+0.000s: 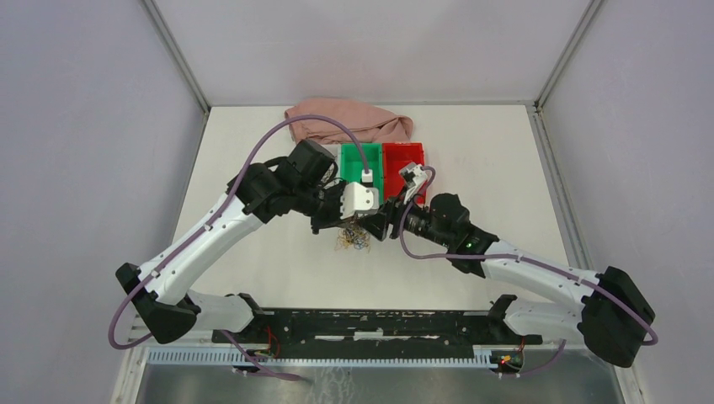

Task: Untangle the cables
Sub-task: Untie the cable.

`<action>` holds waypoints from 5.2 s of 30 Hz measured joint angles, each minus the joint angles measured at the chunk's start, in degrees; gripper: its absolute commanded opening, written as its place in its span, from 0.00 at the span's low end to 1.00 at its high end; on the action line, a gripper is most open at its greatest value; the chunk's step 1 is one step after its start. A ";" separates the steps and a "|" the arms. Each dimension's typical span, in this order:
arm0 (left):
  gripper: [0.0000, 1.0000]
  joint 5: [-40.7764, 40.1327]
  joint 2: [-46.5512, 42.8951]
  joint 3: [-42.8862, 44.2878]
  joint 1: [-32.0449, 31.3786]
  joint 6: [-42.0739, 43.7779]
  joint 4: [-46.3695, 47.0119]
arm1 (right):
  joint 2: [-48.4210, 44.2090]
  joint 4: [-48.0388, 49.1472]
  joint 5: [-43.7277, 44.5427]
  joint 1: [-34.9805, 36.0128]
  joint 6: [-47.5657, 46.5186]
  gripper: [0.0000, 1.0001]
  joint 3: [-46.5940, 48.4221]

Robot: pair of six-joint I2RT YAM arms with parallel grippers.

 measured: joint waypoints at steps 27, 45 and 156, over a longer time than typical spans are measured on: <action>0.03 -2.16 -2.36 -2.29 0.00 1.18 1.84 | -6.99 -5.68 -5.16 0.11 2.05 0.51 -1.05; 0.03 -2.10 -3.87 -3.43 0.00 1.18 2.19 | -4.83 -10.23 -3.67 0.50 -0.63 0.13 3.21; 0.03 3.04 -20.81 -15.43 0.04 1.01 36.70 | 9.84 -13.07 -8.20 2.99 2.27 0.64 19.39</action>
